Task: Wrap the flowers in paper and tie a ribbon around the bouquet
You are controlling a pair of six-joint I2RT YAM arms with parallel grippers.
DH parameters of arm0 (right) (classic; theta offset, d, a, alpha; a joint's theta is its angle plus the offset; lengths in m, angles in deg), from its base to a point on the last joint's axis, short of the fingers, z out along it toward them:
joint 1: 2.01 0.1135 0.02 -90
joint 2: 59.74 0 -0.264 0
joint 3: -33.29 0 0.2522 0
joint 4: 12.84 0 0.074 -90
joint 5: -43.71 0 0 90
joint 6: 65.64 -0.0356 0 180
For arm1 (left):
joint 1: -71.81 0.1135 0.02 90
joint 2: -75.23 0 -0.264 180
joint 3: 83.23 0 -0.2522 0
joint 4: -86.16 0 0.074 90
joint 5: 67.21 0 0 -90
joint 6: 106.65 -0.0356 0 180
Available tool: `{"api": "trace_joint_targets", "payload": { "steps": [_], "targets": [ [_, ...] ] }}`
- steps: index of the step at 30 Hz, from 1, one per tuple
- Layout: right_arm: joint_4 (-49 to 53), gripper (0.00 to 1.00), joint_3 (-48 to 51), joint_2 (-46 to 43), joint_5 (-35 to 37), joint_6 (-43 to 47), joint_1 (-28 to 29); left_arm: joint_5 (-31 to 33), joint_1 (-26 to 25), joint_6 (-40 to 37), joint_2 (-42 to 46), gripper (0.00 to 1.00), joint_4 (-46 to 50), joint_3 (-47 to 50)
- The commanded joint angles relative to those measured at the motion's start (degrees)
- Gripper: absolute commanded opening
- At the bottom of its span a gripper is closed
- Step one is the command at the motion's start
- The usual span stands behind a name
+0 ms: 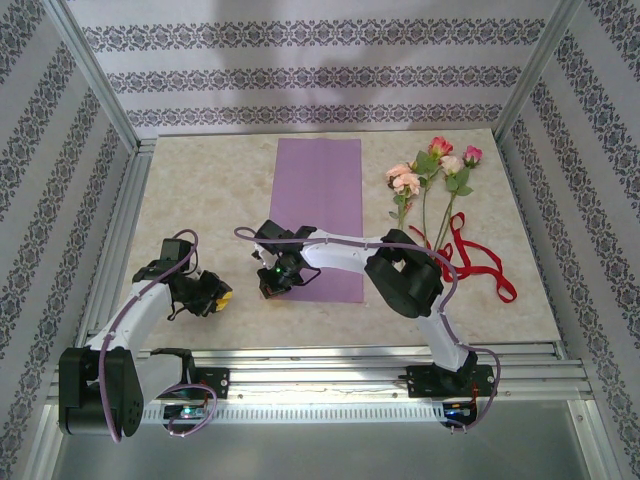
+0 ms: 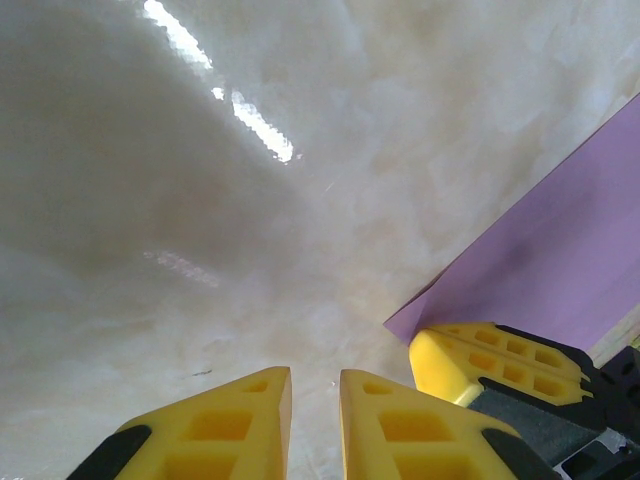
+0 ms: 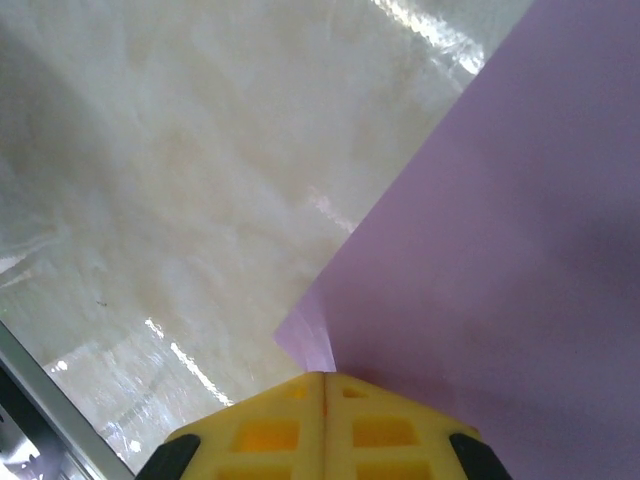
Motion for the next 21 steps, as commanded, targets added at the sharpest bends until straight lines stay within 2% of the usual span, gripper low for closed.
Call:
{"api": "trace_joint_targets", "payload": {
  "steps": [1,3,7,10,13,16,21],
  "targets": [
    [0.9,0.16,0.8,-3.2,3.1,0.7,0.4,-1.1,0.0,0.8,0.8,0.20,-0.8,0.6],
    [2.8,0.25,0.2,-4.4,7.6,2.7,1.9,-1.0,0.0,0.8,1.1,0.20,-0.7,0.5],
    [7.5,0.34,-3.6,-3.6,15.7,6.1,5.1,0.9,-0.1,1.2,2.6,0.20,0.7,0.1],
    [10.4,0.37,-6.7,-1.3,20.6,6.9,6.5,5.9,0.0,0.3,4.2,0.20,5.6,-1.4],
    [12.0,0.43,-8.6,1.1,23.4,7.1,7.4,11.3,0.3,0.3,5.6,0.23,10.1,-2.6],
    [12.6,0.45,-10.0,2.7,26.5,6.9,8.4,15.8,0.5,0.4,6.8,0.24,13.7,-3.7],
    [12.9,0.45,-12.1,5.4,27.6,6.7,8.8,17.0,0.5,1.2,7.7,0.24,14.8,-3.3]
  ]
}}
